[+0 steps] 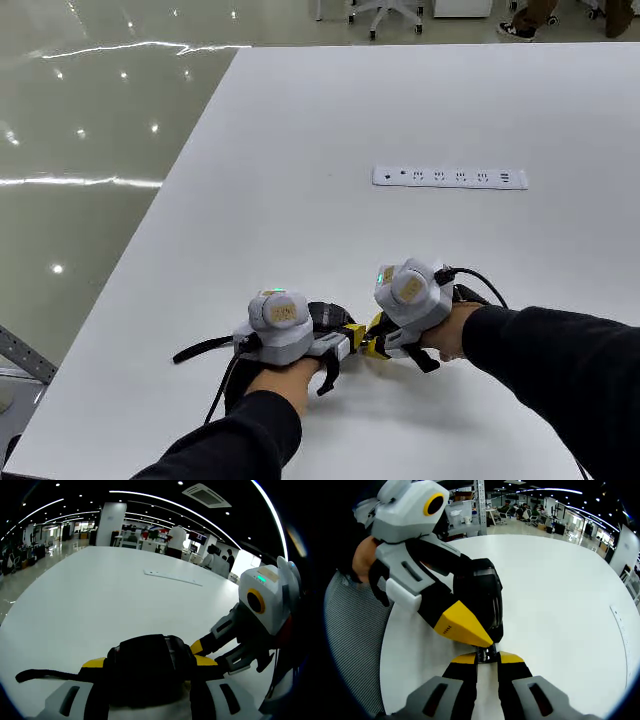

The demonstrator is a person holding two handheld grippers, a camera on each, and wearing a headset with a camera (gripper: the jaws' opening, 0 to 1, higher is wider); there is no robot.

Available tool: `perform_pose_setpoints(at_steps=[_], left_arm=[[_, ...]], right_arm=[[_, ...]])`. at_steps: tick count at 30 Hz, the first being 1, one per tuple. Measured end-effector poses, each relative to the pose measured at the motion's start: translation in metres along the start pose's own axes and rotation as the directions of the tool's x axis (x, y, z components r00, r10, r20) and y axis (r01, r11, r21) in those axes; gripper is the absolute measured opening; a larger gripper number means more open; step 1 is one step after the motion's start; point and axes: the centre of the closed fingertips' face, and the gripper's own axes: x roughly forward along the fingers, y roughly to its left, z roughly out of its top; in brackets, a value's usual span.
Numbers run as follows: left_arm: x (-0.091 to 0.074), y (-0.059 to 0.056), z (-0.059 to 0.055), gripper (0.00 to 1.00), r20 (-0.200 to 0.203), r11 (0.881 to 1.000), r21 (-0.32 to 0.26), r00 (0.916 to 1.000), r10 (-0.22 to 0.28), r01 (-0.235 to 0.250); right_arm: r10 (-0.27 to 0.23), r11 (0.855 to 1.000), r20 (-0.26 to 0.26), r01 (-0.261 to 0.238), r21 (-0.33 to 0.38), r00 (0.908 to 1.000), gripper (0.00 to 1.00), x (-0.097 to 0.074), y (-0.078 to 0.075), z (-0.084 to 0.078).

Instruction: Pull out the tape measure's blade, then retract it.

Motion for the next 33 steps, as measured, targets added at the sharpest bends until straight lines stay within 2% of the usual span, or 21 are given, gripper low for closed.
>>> perform_pose_setpoints(at_steps=[14,33], left_arm=[[-0.0001,-0.0003,-0.0004,0.61,-0.002,1.0,-0.007,1.0,-0.007,0.007],[0.0,-0.0001,0.0003,0.61,0.002,1.0,-0.005,1.0,-0.008,0.008]], right_arm=[[0.022,1.0,-0.019,-0.022,0.002,0.9996,0.1,0.0056,-0.0014,0.0053],[0.01,1.0,-0.012,-0.01,-0.027,0.9999,0.12,0.0065,-0.0016,0.0079]])
